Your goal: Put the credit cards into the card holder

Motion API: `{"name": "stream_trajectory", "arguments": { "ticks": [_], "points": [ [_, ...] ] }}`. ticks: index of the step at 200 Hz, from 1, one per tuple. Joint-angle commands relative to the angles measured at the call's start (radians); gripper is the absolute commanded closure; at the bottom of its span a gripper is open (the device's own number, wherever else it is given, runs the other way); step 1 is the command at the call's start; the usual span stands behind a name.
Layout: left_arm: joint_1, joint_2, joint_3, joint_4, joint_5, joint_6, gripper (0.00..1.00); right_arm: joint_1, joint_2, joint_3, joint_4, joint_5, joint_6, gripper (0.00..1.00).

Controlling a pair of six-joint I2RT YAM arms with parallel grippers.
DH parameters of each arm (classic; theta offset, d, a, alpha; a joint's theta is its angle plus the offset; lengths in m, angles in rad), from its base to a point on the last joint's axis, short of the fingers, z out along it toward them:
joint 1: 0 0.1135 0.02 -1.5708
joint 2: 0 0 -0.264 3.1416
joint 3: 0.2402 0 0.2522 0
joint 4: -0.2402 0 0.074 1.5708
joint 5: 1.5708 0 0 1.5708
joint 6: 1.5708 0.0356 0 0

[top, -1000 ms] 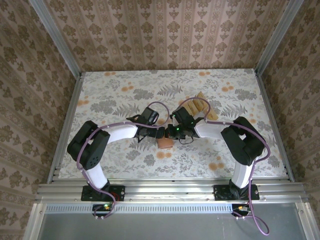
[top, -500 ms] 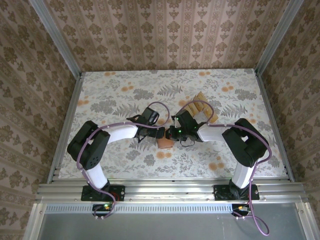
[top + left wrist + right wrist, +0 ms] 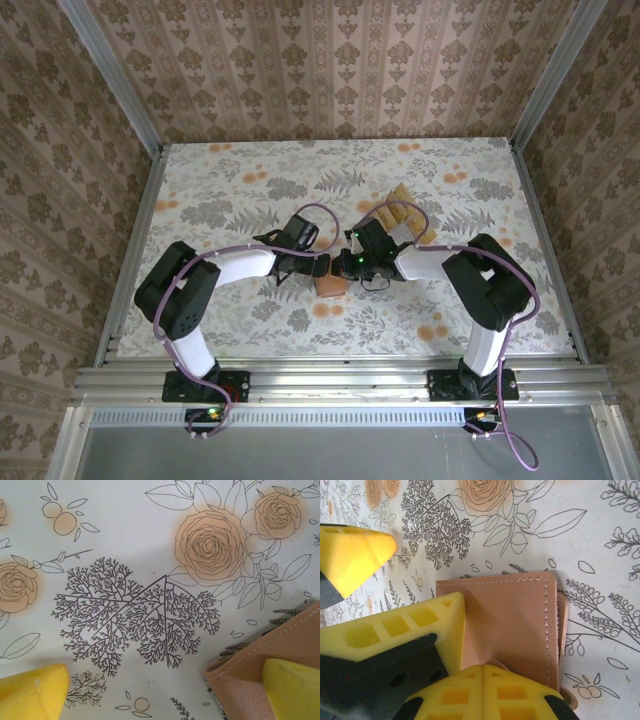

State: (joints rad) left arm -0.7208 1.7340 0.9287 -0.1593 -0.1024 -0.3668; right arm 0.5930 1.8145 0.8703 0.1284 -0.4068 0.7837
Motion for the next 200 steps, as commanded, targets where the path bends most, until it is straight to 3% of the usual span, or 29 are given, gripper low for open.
{"name": "stream_trajectory", "arguments": {
  "ticks": [1,66,104,113,129,150,185,200],
  "points": [
    [-0.014,0.007,-0.038,-0.085,-0.006,0.0,0.0,-0.021,0.123,-0.058,-0.201,0.139,0.013,1.0],
    [-0.014,0.002,-0.025,-0.089,-0.006,0.001,0.0,-0.02,0.037,0.001,-0.191,0.061,-0.007,1.0],
    [-0.004,0.003,0.0,-0.095,-0.005,0.009,0.0,-0.012,0.001,0.087,-0.196,0.004,-0.027,0.87],
    [-0.001,-0.001,0.005,-0.095,-0.003,0.01,0.0,-0.01,-0.009,0.104,-0.196,-0.009,-0.029,0.83],
    [0.007,-0.013,0.009,-0.097,0.007,0.009,0.0,-0.011,-0.038,0.117,-0.182,-0.046,-0.037,0.63],
    [0.021,-0.034,0.017,-0.097,0.022,0.01,0.0,-0.009,-0.091,0.124,-0.195,-0.056,-0.053,0.47],
    [0.053,-0.073,0.039,-0.103,0.051,0.013,0.0,-0.009,-0.172,0.111,-0.233,-0.04,-0.069,0.22],
    [0.067,-0.09,0.052,-0.116,0.056,0.018,0.0,-0.01,-0.203,0.097,-0.247,-0.031,-0.07,0.16]
  ]
}}
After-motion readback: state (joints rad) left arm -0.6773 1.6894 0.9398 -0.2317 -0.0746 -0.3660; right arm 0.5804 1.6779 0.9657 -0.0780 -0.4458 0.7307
